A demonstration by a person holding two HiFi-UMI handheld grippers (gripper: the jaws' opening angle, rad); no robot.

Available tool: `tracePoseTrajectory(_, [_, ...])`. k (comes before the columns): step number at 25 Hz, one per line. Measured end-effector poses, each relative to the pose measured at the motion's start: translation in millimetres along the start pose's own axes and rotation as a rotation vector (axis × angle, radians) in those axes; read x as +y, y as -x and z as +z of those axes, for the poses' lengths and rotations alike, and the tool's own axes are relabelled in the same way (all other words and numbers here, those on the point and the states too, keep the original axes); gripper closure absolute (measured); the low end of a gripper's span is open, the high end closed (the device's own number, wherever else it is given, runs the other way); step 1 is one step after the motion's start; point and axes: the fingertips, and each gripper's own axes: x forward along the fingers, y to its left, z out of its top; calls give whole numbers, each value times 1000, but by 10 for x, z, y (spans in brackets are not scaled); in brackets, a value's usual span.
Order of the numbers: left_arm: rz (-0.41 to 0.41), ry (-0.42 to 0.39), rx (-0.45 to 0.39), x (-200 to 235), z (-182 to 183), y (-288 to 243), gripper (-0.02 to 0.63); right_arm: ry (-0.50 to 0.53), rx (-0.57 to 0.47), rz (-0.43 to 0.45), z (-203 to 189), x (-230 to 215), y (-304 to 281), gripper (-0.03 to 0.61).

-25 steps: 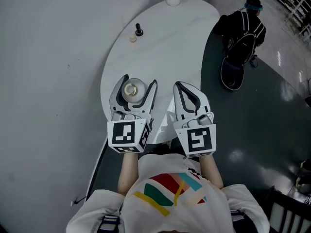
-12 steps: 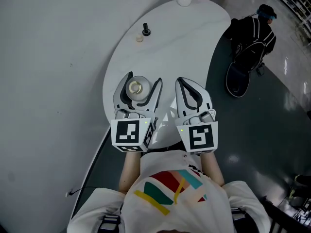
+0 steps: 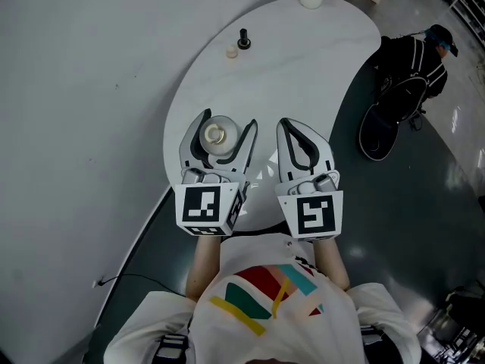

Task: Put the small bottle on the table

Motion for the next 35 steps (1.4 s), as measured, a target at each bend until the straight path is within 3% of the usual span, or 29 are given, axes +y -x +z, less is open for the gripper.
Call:
tracePoseTrajectory(17, [52,-24,51,586,-157,-647,261,-43,58,34,-240,-97,-402,568])
tracePoseTrajectory(20, [50,4,66,669,-214,-756,261,-23,62,32,-247,-107,-455,568])
tracePoseTrajectory(35, [89,-77,118,1305,-591,-1706,261,-99,163,120,-715,-13,-1093,568])
